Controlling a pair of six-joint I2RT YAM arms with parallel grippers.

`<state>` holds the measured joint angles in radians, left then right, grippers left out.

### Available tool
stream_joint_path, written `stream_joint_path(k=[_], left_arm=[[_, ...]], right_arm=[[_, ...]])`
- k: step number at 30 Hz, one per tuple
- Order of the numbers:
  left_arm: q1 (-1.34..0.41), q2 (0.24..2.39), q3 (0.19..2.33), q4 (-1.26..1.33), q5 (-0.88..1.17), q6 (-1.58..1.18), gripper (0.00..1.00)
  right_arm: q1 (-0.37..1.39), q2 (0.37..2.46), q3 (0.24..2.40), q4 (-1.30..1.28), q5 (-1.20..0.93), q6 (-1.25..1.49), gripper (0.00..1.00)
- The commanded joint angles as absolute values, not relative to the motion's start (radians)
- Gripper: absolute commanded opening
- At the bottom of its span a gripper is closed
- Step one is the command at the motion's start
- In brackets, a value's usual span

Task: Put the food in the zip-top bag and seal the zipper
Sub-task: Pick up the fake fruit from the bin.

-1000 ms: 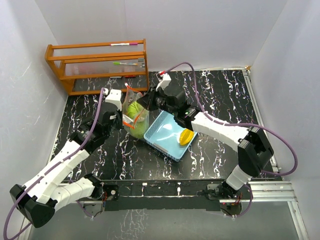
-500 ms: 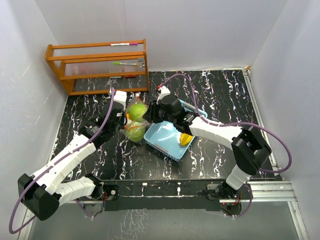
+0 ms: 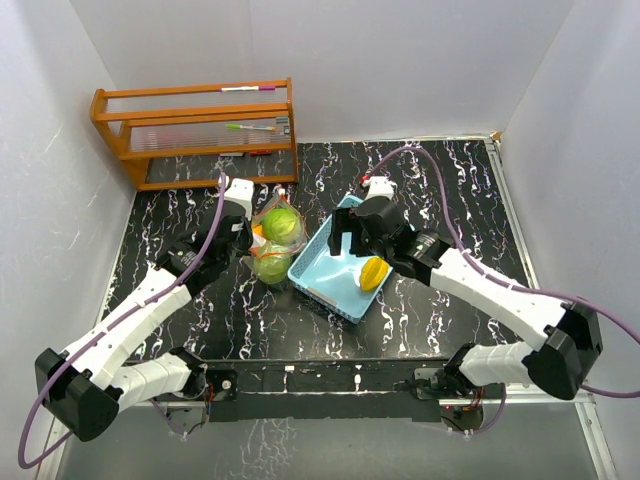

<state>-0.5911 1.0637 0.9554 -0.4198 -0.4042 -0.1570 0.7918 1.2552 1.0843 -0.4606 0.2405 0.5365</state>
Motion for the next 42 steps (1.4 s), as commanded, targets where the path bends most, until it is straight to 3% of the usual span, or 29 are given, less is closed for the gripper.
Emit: stream_joint_path(k=[1,10,21,23,29,34,36,42], left_arm=[[-0.585,1.031,0.989,-0.389,-0.373,-0.171,0.0],[-0.585,0.998,0.975,-0.385,-0.345,-0.177,0.0],[-0.585,0.996,0.963,-0.378,-0.329,-0.178,0.0],[-0.584,0.997,0.962,-0.378,-0.327,-0.179,0.0],[-0.585,0.998,0.959,-0.38,-0.337,-0.178,0.0],[-0.586,1.002,0.958,-0.376,-0.338,-0.177,0.0],[-0.585,1.007,0.959,-0.376,-0.335,-0.175,0.0],[-0.585,1.015,0.967,-0.38,-0.336,-0.172,0.0]], right_arm=[[0.796,1.319,1.059,-0.635,0.356,0.585,0.99],[0.782,1.549,1.133,-0.7,0.502,0.712,0.99],[0.777,1.7,1.111,-0.715,0.538,0.839,1.0],[0.777,1.718,1.113,-0.694,0.519,0.838,0.94],[0.779,1.724,1.121,-0.67,0.478,0.813,0.5],[0.779,1.65,1.112,-0.638,0.478,0.788,0.25],[0.782,1.609,1.117,-0.625,0.469,0.762,0.19],[0.829,1.415,1.133,-0.472,0.257,0.531,0.17]])
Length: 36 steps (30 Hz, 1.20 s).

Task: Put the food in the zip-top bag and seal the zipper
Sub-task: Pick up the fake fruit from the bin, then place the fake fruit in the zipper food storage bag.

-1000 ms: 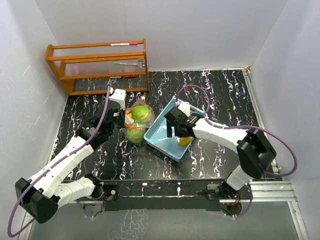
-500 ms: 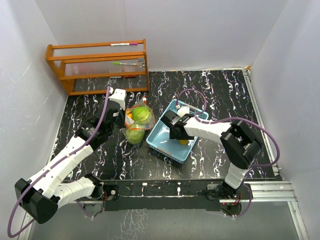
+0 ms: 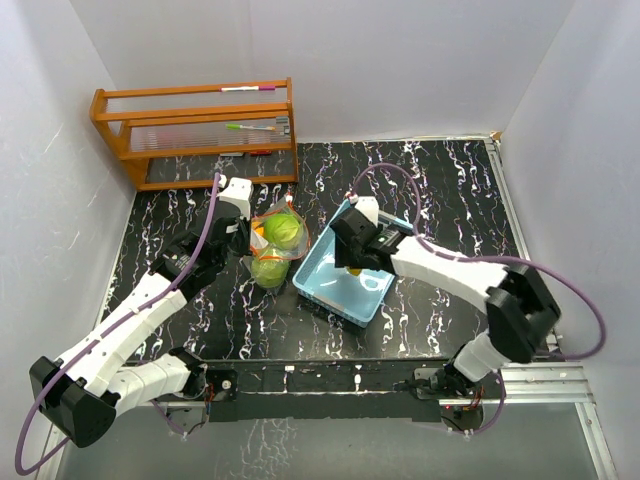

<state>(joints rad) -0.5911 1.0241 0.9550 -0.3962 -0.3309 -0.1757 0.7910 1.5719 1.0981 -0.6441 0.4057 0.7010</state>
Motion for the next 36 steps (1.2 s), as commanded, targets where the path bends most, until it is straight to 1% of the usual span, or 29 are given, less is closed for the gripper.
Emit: stream_joint_path(k=[1,5,7,10,15,22,29,30,32,36], left_arm=[[-0.585,1.015,0.969,-0.382,-0.336,-0.172,0.0],[-0.586,1.018,0.97,-0.38,-0.333,-0.174,0.0],[-0.585,1.024,0.972,-0.38,-0.324,-0.18,0.0],[-0.586,1.028,0.977,-0.38,-0.307,-0.185,0.0],[-0.585,1.027,0.987,-0.387,-0.288,-0.196,0.0],[-0.585,1.008,1.008,-0.401,-0.264,-0.206,0.0],[-0.585,0.983,1.014,-0.413,-0.211,-0.231,0.0],[-0.584,0.979,1.013,-0.416,-0.207,-0.233,0.0],[-0.585,0.971,1.01,-0.42,-0.208,-0.233,0.0],[-0.585,0.967,1.002,-0.424,-0.214,-0.234,0.0]], right_arm=[[0.843,1.371,1.122,-0.416,0.192,0.491,0.17],[0.871,1.246,1.085,-0.236,-0.032,0.441,0.17],[0.883,1.243,1.099,-0.196,-0.073,0.438,0.17],[0.893,1.292,1.149,-0.17,-0.065,0.428,0.17],[0.9,1.434,1.257,-0.154,-0.022,0.427,0.17],[0.9,1.616,1.435,-0.267,0.068,0.45,0.18],[0.901,1.753,1.545,-0.321,0.201,0.447,0.18],[0.902,1.779,1.558,-0.33,0.207,0.45,0.21],[0.905,1.799,1.569,-0.34,0.212,0.457,0.36],[0.919,1.784,1.551,-0.315,0.218,0.458,0.71]])
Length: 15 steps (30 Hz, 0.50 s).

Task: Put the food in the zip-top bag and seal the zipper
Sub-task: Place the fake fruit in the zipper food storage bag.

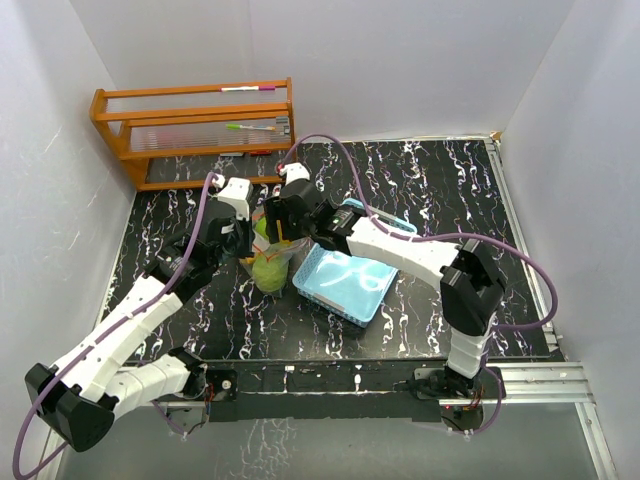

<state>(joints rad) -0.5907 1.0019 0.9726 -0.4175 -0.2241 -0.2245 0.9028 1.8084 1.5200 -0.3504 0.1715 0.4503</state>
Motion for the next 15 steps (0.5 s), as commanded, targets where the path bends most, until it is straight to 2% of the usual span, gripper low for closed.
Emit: stream_joint_path(k=[1,5,11,15], left_arm=[[-0.585,0.966,1.0,-0.423,-0.214,-0.235,0.0],[-0.585,0.971,0.989,-0.417,-0.221,-0.235,0.0],[-0.585,0.982,0.986,-0.41,-0.242,-0.24,0.0],[-0.585,0.98,0.992,-0.415,-0.261,-0.247,0.0]], right_arm=[[0.92,1.773,1.546,-0.311,0.216,0.457,0.77],[0.926,1.696,1.515,-0.301,0.196,0.458,0.98],[0.948,1.556,1.429,-0.298,0.176,0.506,0.99],[0.952,1.482,1.368,-0.394,0.294,0.625,0.99]])
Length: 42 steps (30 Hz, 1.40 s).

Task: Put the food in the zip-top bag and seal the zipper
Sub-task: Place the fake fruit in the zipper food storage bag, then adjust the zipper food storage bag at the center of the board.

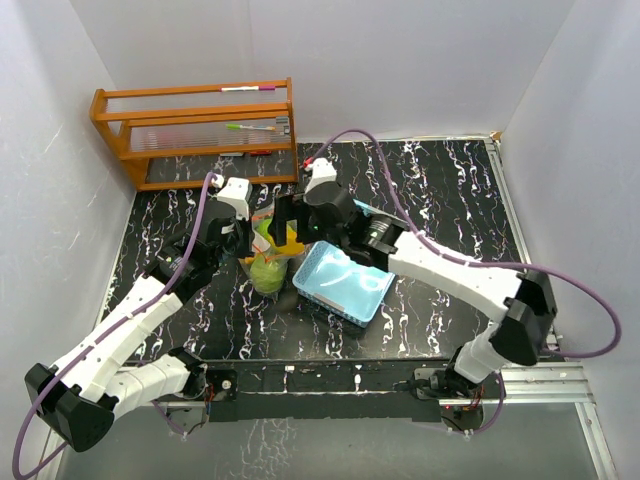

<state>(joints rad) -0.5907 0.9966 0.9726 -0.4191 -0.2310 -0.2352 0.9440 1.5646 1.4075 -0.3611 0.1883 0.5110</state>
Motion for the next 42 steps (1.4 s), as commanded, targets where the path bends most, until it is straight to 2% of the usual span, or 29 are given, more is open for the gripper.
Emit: stream_joint_path(k=[1,6,15,17,19,25,28,29,34,38,42], left_arm=[[-0.586,0.977,0.992,-0.413,-0.264,-0.25,0.0],[-0.585,0.967,0.993,-0.402,-0.266,-0.262,0.0],[-0.585,0.95,0.987,-0.409,-0.255,-0.271,0.0],[-0.585,0.947,0.981,-0.407,-0.252,-0.273,0.0],[-0.585,0.945,0.979,-0.408,-0.249,-0.273,0.0],[-0.585,0.934,0.975,-0.41,-0.253,-0.272,0.0],[-0.585,0.926,0.969,-0.409,-0.256,-0.273,0.0],[-0.586,0.924,0.966,-0.408,-0.257,-0.274,0.0],[-0.585,0.923,0.953,-0.413,-0.248,-0.279,0.0],[-0.585,0.904,0.952,-0.431,-0.234,-0.282,0.0],[-0.585,0.866,0.924,-0.391,-0.08,-0.242,0.0]], right_arm=[[0.951,1.476,1.348,-0.417,0.327,0.656,1.0],[0.948,1.5,1.254,-0.446,0.406,0.776,0.98],[0.908,1.56,1.197,-0.28,0.405,0.775,0.77],[0.904,1.572,1.201,-0.237,0.386,0.751,0.68],[0.902,1.587,1.214,-0.214,0.384,0.736,0.55],[0.897,1.642,1.27,-0.173,0.329,0.669,0.31],[0.897,1.662,1.281,-0.172,0.31,0.661,0.11],[0.897,1.665,1.279,-0.171,0.307,0.661,0.08],[0.897,1.644,1.291,-0.102,0.272,0.601,0.08],[0.89,1.66,1.421,-0.091,0.242,0.474,0.08],[0.844,1.715,1.535,-0.085,0.121,0.393,0.08]])
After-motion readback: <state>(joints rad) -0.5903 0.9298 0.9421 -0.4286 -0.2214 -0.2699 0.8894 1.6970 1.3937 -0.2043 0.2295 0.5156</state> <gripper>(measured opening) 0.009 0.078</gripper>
